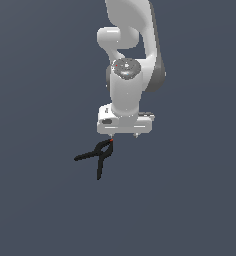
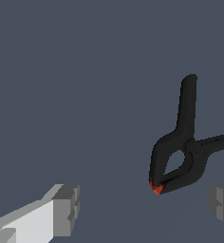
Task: Pick up the object and move it to a goal position.
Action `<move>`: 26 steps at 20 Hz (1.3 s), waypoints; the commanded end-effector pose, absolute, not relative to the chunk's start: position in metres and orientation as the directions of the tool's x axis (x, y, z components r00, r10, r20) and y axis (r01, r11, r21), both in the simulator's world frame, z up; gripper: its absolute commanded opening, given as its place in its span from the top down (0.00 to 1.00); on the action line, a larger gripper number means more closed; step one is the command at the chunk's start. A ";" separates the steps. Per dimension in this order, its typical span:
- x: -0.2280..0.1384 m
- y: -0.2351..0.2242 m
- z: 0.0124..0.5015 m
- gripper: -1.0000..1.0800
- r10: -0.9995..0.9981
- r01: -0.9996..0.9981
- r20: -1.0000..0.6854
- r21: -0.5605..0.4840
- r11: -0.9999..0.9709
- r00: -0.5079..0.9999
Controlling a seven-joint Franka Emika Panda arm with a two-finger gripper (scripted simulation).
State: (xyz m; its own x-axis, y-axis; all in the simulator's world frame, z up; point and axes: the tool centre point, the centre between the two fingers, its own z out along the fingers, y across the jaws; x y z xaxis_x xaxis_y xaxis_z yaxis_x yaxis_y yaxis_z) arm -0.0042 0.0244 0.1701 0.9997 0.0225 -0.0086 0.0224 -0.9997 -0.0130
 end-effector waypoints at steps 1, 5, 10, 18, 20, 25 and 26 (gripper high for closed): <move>-0.004 0.024 0.170 0.19 0.023 0.022 -0.009 -0.013 -1.000 1.000; -0.005 0.031 0.175 0.19 0.026 0.026 -0.008 -0.021 -0.999 1.000; -0.005 0.034 0.177 0.19 0.028 0.028 -0.008 -0.025 -0.999 1.000; -0.008 0.030 0.167 0.19 -0.028 -0.028 -0.012 -0.025 -0.999 1.000; -0.010 0.028 0.161 0.19 -0.057 -0.058 -0.014 -0.025 -0.998 0.998; -0.016 0.021 0.142 0.19 -0.160 -0.161 -0.022 -0.023 -0.987 0.987; -0.018 0.019 0.138 0.19 -0.186 -0.186 -0.023 -0.022 -0.982 0.982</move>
